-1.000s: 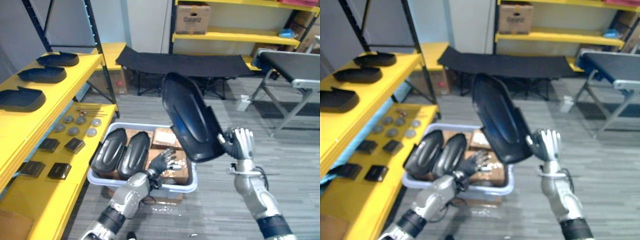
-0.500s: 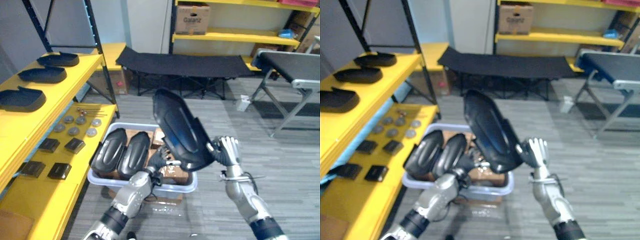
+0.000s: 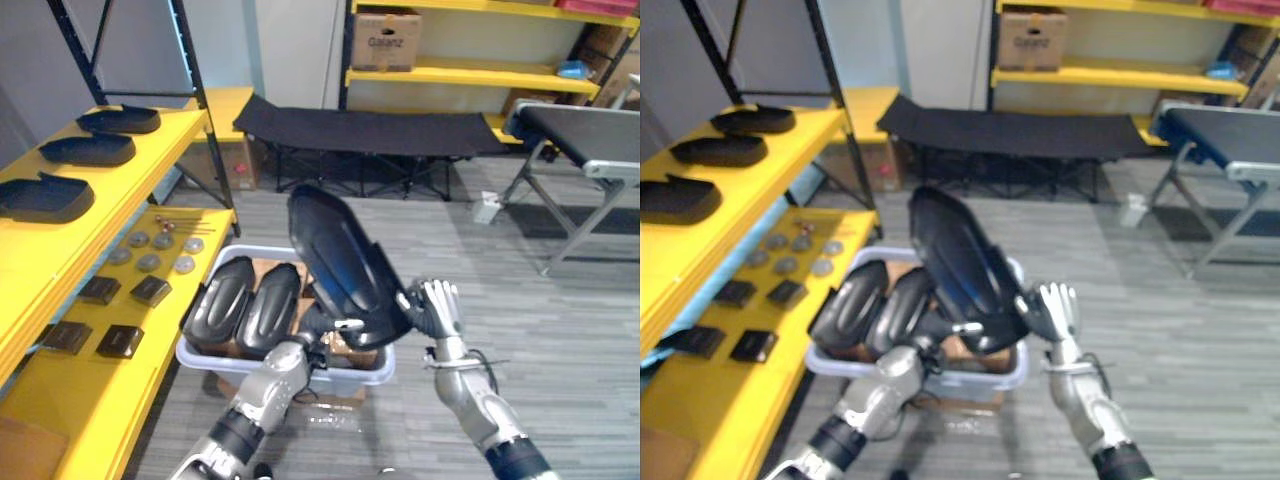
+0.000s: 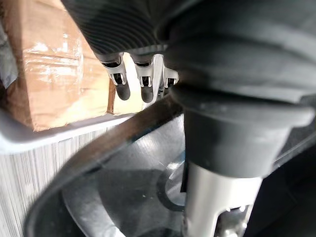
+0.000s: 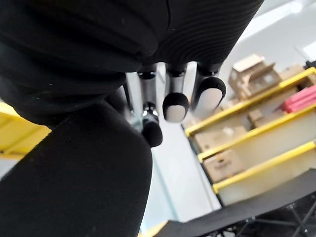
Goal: Walk over and take plastic housings, then place them on the shelf
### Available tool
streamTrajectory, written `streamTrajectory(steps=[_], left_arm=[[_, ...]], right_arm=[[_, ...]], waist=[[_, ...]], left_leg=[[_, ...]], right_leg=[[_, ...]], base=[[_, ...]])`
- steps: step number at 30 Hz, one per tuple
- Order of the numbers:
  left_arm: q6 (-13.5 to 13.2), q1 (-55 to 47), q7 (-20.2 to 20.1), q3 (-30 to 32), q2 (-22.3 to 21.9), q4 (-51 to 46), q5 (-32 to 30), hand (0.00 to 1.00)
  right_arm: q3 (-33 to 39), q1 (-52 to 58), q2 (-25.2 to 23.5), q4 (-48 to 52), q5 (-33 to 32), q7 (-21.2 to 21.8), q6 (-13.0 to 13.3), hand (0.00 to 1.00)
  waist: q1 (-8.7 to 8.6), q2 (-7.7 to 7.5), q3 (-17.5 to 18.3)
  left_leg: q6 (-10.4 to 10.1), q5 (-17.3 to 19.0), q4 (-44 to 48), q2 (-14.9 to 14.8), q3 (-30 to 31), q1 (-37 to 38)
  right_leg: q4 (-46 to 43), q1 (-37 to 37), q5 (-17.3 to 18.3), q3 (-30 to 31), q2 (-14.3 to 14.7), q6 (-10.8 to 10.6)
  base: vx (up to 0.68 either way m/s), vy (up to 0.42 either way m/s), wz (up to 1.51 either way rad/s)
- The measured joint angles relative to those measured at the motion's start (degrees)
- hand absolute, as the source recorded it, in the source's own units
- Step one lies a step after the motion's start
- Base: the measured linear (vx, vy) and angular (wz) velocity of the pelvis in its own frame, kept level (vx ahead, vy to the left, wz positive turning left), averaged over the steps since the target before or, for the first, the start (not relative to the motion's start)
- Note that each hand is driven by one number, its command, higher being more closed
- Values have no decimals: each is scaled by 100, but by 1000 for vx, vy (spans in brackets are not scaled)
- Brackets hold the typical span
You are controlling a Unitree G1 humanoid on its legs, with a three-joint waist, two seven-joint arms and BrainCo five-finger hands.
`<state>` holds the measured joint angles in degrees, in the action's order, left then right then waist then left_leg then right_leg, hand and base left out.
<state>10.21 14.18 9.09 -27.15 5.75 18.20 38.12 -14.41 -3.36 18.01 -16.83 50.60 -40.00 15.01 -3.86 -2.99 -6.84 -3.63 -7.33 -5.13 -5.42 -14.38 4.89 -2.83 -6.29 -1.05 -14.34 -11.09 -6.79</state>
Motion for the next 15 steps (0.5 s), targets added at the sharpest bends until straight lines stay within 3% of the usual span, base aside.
streamTrajectory(steps=[6,7,11,15], left_arm=[[-9,0,15,7,2,6,501,0],[-16,2,62,7,2,6,666,100],[-37,4,163,10,4,6,1173,100],[-365,3,121,-18,1,6,1897,100]], right_arm=[[-56,0,-19,-21,96,-125,1,100],[-85,0,-18,-31,97,-148,1,100],[-168,0,-20,-43,97,-250,0,100],[-251,-1,-46,-45,87,-408,-3,100]], waist=[[-1,-14,-8],[-3,-25,-6],[23,-43,-11],[18,-51,-8]], left_leg=[[0,0,0,7,32,12],[-2,-4,0,8,96,8],[-3,-14,0,6,123,-5],[-3,-14,0,3,116,-4]], right_leg=[[34,-71,-3,-63,-3,-5],[40,-92,0,-101,-2,1],[43,-99,5,-131,3,8],[52,-99,2,-127,6,13]], base=[[0,0,3],[1,-1,14],[0,1,4],[0,0,0]])
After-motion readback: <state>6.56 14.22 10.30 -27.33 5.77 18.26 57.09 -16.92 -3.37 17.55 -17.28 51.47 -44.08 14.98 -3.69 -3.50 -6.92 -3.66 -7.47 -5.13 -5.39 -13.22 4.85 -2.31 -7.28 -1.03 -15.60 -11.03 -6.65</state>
